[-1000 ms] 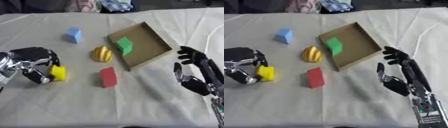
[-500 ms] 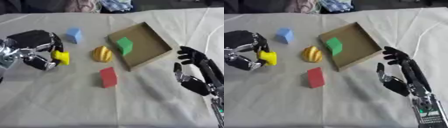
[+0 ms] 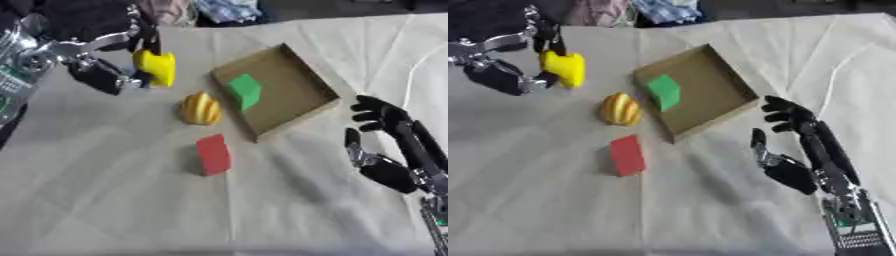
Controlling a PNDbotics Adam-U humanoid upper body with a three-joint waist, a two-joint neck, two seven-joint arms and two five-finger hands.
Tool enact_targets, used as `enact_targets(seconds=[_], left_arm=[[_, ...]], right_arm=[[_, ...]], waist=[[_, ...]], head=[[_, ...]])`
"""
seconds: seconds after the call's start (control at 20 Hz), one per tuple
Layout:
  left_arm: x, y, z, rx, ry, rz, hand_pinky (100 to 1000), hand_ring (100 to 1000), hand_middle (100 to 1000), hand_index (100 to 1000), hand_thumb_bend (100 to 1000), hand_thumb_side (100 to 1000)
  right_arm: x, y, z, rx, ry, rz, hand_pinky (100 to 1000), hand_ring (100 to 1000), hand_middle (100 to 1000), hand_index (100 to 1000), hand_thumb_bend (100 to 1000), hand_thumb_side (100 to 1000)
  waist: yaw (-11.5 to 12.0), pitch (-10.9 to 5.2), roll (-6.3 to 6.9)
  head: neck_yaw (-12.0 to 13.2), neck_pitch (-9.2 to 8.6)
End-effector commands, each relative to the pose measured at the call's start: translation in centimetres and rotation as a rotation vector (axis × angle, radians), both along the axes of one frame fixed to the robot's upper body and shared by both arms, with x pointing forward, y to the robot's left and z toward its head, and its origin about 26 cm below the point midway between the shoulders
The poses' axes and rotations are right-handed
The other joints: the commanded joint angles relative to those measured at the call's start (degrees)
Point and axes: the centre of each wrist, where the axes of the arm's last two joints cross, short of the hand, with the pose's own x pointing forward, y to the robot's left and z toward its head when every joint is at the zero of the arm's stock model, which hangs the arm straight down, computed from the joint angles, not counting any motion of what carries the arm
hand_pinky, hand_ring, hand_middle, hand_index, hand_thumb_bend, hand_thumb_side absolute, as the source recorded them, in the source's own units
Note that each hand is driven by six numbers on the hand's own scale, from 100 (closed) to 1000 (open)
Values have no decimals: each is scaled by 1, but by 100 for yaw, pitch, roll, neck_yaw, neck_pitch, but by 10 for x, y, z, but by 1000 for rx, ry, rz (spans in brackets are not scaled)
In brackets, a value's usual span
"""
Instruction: Pick up objects on the table and place them in the box.
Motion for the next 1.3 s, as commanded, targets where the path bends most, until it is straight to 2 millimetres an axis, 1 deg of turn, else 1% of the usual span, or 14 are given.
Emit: enact_targets(seconds=[0.05, 0.3, 0.45, 0.6, 0.7, 0.9, 1.05, 1.2, 1.3], left_arm=[[14, -23, 3, 15, -14, -51, 608, 506, 530, 639, 220, 100], [40, -64, -5, 41, -9, -119, 634, 535, 559, 664, 241, 116], [49, -81, -17, 83, 18, -146, 663, 578, 602, 701, 285, 151], [57, -93, -32, 128, 49, -154, 676, 599, 622, 719, 293, 166], [61, -98, -43, 145, 65, -151, 679, 605, 629, 730, 304, 178], [67, -104, -61, 168, 80, -144, 698, 636, 672, 769, 337, 203], [70, -107, -72, 208, 105, -141, 742, 697, 742, 835, 362, 258], [71, -104, -73, 250, 125, -123, 769, 747, 796, 865, 402, 314], [71, -102, -68, 250, 123, -113, 777, 754, 807, 874, 407, 326]], right_arm=[[0, 2, 5, -4, -12, 30, 701, 768, 776, 910, 100, 359], [0, 7, 4, -4, -2, 62, 701, 767, 775, 909, 100, 363], [-1, 9, 3, -7, 3, 79, 701, 767, 775, 908, 100, 364], [-1, 11, 3, -10, 7, 98, 701, 766, 774, 906, 100, 366], [-1, 13, 3, -12, 10, 113, 701, 766, 774, 904, 100, 368], [-1, 15, 3, -15, 15, 127, 701, 766, 775, 902, 100, 366], [0, 15, 4, -14, 14, 131, 701, 767, 775, 901, 100, 366], [0, 14, 4, -14, 16, 126, 701, 767, 775, 901, 100, 366], [0, 14, 4, -14, 16, 125, 701, 767, 775, 901, 100, 365]], waist=[[-63, -153, 6], [-213, -147, -15], [-278, -148, -20], [-337, -148, -24], [-381, -144, -31], [-442, -137, -40], [-460, -131, -46], [-451, -133, -45], [-438, -137, -48]], head=[[56, 26], [150, 26], [177, 26], [185, 26], [198, 26], [203, 26], [194, 26], [185, 26], [181, 26]])
